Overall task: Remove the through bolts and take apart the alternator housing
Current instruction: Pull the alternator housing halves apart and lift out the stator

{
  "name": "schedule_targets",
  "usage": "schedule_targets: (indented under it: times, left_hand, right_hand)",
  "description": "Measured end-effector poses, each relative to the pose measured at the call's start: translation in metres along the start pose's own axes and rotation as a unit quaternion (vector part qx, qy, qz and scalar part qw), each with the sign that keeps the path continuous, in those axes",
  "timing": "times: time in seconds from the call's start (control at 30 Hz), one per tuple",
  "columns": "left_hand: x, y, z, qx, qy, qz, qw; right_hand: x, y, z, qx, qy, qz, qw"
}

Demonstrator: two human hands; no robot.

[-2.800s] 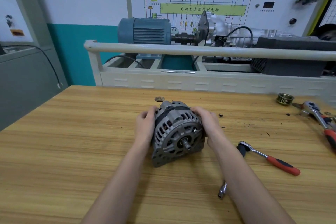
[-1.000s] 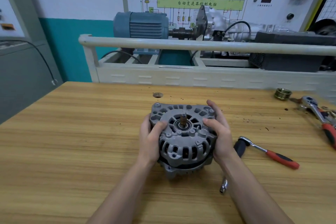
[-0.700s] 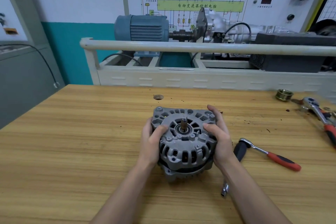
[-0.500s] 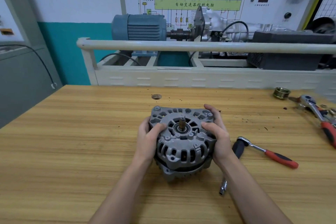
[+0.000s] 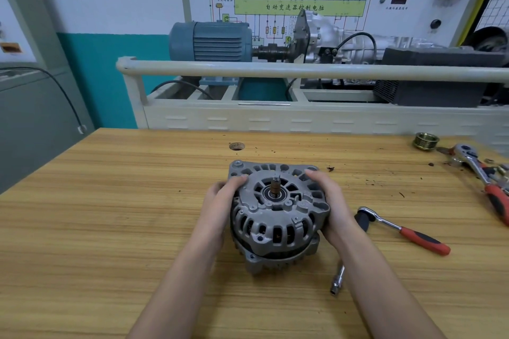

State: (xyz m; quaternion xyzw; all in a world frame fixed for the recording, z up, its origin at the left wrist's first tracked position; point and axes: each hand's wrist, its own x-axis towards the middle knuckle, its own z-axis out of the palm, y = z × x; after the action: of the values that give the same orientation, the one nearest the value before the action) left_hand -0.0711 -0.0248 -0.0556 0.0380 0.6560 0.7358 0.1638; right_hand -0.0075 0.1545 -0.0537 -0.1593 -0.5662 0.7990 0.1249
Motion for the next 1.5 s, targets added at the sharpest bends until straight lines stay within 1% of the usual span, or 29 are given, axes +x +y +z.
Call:
schedule_targets:
  times: [0.1,0.17,0.3,0.43,0.57,0.73,0.83,0.93,1.07,1.17,1.23,1.37,1.43,1.5]
  left_hand:
    - [-0.005,0.005,0.001,-0.008,-0.087,-0.085,0.993]
    - [-0.005,0.005,0.003,-0.026,-0.112,-0.095,0.989]
    - [-0.007,0.005,0.006,-0.051,-0.107,-0.083,0.989]
    - [-0.009,-0.001,0.005,-0.087,-0.072,-0.054,0.992]
    - [-0.007,-0.004,0.005,-0.109,-0.061,-0.019,0.992]
    - [-0.005,-0.006,0.001,-0.111,-0.061,0.001,0.992]
    - [-0.005,-0.007,0.001,-0.101,-0.068,0.028,0.992]
    - [-0.005,-0.009,-0.003,-0.094,-0.081,0.077,0.989]
    - [-0.004,-0.009,-0.012,-0.069,-0.109,0.165,0.978]
    - [-0.003,-0.006,-0.016,-0.047,-0.128,0.2,0.97]
    - [-0.004,-0.004,-0.017,-0.029,-0.14,0.215,0.966]
    - [-0.005,-0.003,-0.018,0.018,-0.163,0.234,0.958]
    - [-0.007,-0.002,-0.018,0.031,-0.17,0.243,0.954]
    - [-0.009,-0.001,-0.017,0.046,-0.174,0.255,0.95]
  right_hand:
    - [-0.004,-0.003,0.001,-0.014,-0.016,0.018,1.0]
    - [-0.004,-0.002,0.002,0.01,-0.015,0.011,1.0]
    - [-0.005,0.002,0.005,0.049,-0.011,-0.018,0.999]
    - [-0.009,0.007,0.006,0.072,-0.011,-0.046,0.996]
    - [-0.011,0.013,0.006,0.066,-0.027,-0.1,0.992]
    - [-0.011,0.014,0.008,0.055,-0.045,-0.117,0.991]
    - [-0.012,0.013,0.006,0.049,-0.058,-0.127,0.989]
    - [-0.014,0.011,0.003,0.043,-0.092,-0.146,0.984]
    - [-0.013,0.006,0.001,0.04,-0.178,-0.193,0.964]
    - [-0.01,0.006,0.0,0.039,-0.202,-0.207,0.956]
    - [-0.008,0.005,-0.003,0.015,-0.207,-0.213,0.955]
    - [-0.004,-0.006,-0.02,-0.058,-0.249,-0.191,0.948]
    - [-0.004,-0.014,-0.034,-0.121,-0.297,-0.168,0.932]
    - [-0.005,-0.02,-0.045,-0.147,-0.348,-0.156,0.913]
